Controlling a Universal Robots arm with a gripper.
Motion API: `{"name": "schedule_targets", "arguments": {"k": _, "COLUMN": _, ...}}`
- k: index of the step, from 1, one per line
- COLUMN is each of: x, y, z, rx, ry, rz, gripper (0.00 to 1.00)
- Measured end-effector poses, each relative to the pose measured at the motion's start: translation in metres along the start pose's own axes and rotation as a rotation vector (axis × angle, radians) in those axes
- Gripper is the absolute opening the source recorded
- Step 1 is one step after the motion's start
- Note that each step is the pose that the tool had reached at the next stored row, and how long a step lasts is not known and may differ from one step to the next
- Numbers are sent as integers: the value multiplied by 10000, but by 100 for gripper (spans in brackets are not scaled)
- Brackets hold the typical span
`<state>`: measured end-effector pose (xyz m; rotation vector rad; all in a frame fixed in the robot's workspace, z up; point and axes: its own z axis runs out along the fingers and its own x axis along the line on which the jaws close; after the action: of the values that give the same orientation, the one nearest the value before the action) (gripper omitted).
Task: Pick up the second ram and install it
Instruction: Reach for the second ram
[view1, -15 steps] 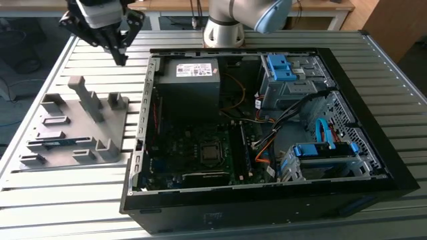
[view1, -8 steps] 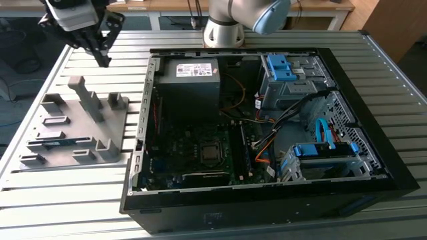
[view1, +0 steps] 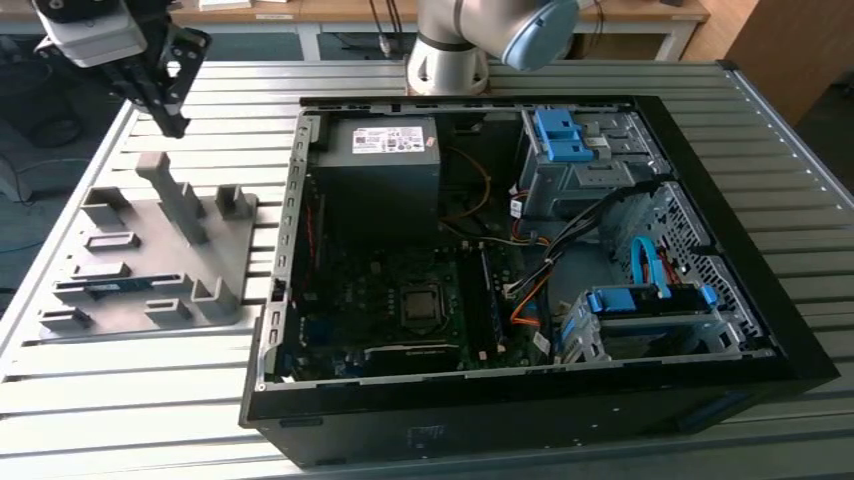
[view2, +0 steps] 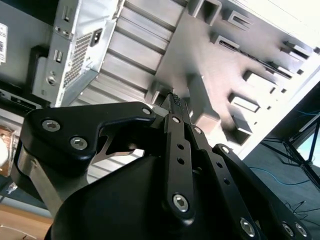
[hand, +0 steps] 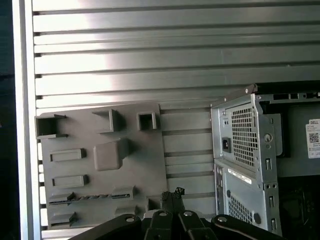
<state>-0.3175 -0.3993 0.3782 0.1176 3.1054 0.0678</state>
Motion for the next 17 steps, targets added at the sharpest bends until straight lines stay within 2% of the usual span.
{"name": "schedule_targets", "arguments": {"k": 4, "x": 121, "y": -11, "z": 19, "rx": 0, "ry": 0, "rz": -2, "gripper": 10}}
{"name": "schedule_targets", "arguments": {"k": 10, "x": 380, "y": -32, "z": 52, "rx": 0, "ry": 0, "rz": -2, "gripper": 10}}
{"name": "schedule_targets", "arguments": {"k": 12, "x": 466, "y": -40, "z": 80, "rx": -1, "ry": -1, "rz": -1, "gripper": 10}}
{"name": "schedule_targets", "arguments": {"k": 17, "x": 609, "y": -61, "z": 164, "rx": 0, "ry": -1, "rz": -1, "gripper": 10}}
